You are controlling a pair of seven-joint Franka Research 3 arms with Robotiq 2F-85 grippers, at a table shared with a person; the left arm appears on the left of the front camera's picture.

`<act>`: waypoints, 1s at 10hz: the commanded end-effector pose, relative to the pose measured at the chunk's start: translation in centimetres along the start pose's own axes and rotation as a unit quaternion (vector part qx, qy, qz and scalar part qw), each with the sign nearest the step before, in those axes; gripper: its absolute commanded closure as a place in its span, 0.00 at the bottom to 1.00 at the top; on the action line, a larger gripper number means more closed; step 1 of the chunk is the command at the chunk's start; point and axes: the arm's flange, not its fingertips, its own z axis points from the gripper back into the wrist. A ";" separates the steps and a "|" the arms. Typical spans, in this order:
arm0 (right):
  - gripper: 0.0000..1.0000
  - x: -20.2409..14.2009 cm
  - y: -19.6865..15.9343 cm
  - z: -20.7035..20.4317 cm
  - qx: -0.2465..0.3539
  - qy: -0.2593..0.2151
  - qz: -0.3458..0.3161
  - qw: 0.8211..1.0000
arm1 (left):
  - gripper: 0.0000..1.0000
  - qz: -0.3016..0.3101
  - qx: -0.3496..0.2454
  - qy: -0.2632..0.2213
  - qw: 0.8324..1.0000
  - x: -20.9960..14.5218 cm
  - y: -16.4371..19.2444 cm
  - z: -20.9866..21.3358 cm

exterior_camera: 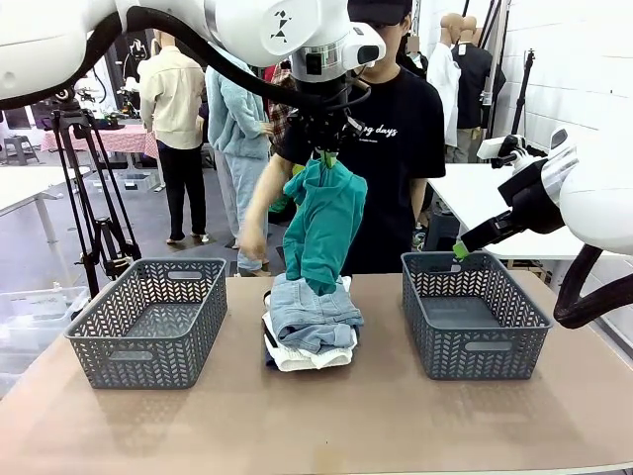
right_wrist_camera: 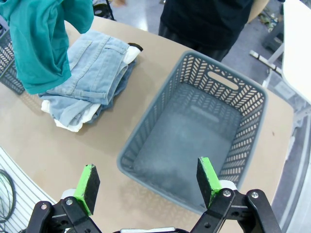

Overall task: Sort the tops and bottoms.
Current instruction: Sort the clothes according to human instructions.

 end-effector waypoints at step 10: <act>0.00 0.0 -0.1 -0.2 0.006 -0.003 0.000 1.000 | 1.00 0.000 0.001 -0.002 1.000 0.1 0.1 0.6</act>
